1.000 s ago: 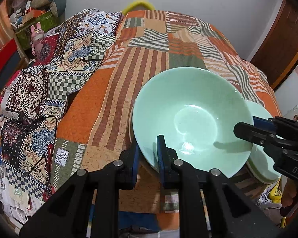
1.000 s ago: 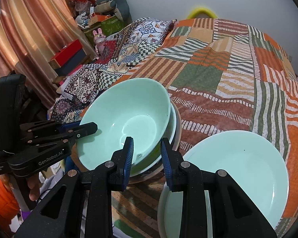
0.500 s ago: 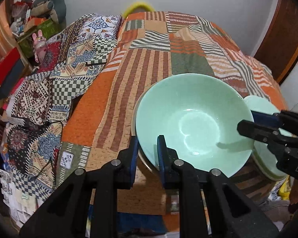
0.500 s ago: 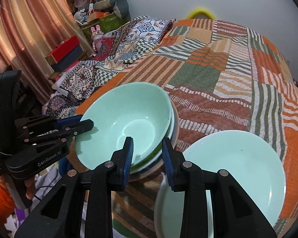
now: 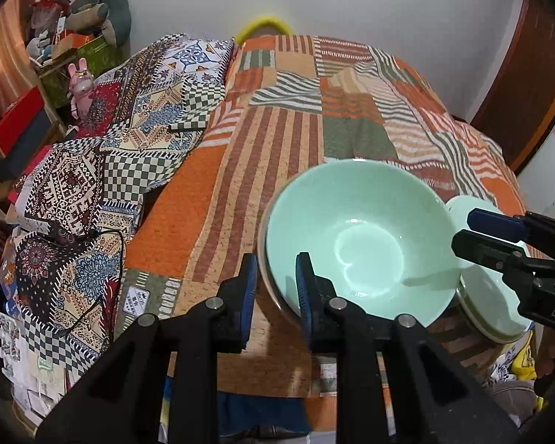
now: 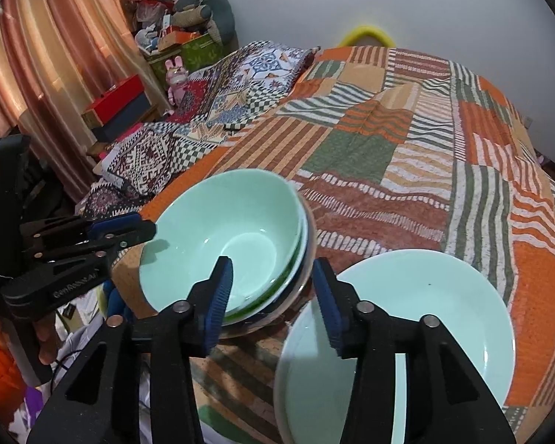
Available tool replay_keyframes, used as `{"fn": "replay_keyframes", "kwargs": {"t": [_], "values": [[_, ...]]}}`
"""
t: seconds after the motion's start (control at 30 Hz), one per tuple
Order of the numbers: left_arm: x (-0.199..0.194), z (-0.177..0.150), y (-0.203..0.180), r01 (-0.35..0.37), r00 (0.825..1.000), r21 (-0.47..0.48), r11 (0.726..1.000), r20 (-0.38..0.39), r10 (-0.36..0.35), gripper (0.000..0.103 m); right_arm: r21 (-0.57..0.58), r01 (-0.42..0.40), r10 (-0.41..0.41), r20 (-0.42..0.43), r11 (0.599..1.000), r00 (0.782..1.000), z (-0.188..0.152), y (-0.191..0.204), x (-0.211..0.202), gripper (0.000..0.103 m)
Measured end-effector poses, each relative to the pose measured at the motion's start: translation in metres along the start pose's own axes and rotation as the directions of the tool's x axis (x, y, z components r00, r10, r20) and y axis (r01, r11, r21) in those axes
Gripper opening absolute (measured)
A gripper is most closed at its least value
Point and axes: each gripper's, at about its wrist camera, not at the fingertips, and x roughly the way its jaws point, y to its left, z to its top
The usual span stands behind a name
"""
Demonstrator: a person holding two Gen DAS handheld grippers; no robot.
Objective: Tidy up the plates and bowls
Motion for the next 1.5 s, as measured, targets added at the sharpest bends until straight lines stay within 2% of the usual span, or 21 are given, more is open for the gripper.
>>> {"fn": "replay_keyframes", "kwargs": {"t": [0.03, 0.1, 0.17, 0.4, 0.7, 1.13, 1.23, 1.27, 1.37, 1.5], "values": [[-0.001, 0.001, 0.002, 0.004, 1.000, -0.007, 1.000, 0.002, -0.004, 0.022, 0.012, 0.000, 0.000, -0.001, 1.000, 1.000, 0.000, -0.003, 0.001, 0.044], [-0.001, 0.002, 0.006, 0.013, 1.000, -0.022, 1.000, 0.001, -0.013, 0.032, 0.034, -0.007, 0.007, -0.011, 0.999, 1.000, 0.000, -0.008, 0.004, 0.044], [0.001, 0.002, 0.011, 0.016, 1.000, -0.044, 0.999, 0.003, -0.016, 0.038, 0.044, -0.008, 0.008, -0.018, 0.999, 1.000, -0.001, -0.009, 0.006, 0.044], [0.018, -0.004, 0.020, 0.048, 0.997, -0.091, 0.995, -0.048, -0.053, 0.040, 0.058, -0.030, 0.033, -0.050, 0.998, 0.998, -0.002, -0.007, 0.017, 0.044], [0.033, -0.006, 0.028, 0.118, 0.989, -0.144, 0.983, -0.070, -0.129, 0.044, 0.061, -0.036, 0.042, -0.089, 0.997, 0.995, 0.001, -0.004, 0.032, 0.047], [0.056, -0.005, 0.029, 0.185, 0.974, -0.187, 0.965, -0.096, -0.205, 0.043, 0.123, -0.070, 0.085, -0.124, 0.990, 0.989, 0.003, -0.012, 0.047, 0.047], [0.059, -0.005, 0.030, 0.223, 0.964, -0.206, 0.953, -0.098, -0.247, 0.034, 0.128, -0.067, 0.083, -0.121, 0.990, 0.989, 0.002, -0.012, 0.047, 0.045], [0.059, -0.005, 0.028, 0.239, 0.960, -0.204, 0.949, -0.099, -0.263, 0.028, 0.125, -0.065, 0.080, -0.118, 0.990, 0.990, 0.002, -0.011, 0.047, 0.045], [0.056, -0.005, 0.022, 0.215, 0.967, -0.172, 0.961, -0.098, -0.234, 0.027, 0.131, -0.060, 0.075, -0.114, 0.990, 0.991, 0.002, -0.012, 0.046, 0.044], [0.053, -0.007, 0.023, 0.213, 0.968, -0.179, 0.961, -0.097, -0.233, 0.027, 0.159, -0.072, 0.089, -0.103, 0.985, 0.991, 0.001, -0.017, 0.044, 0.039]]}}
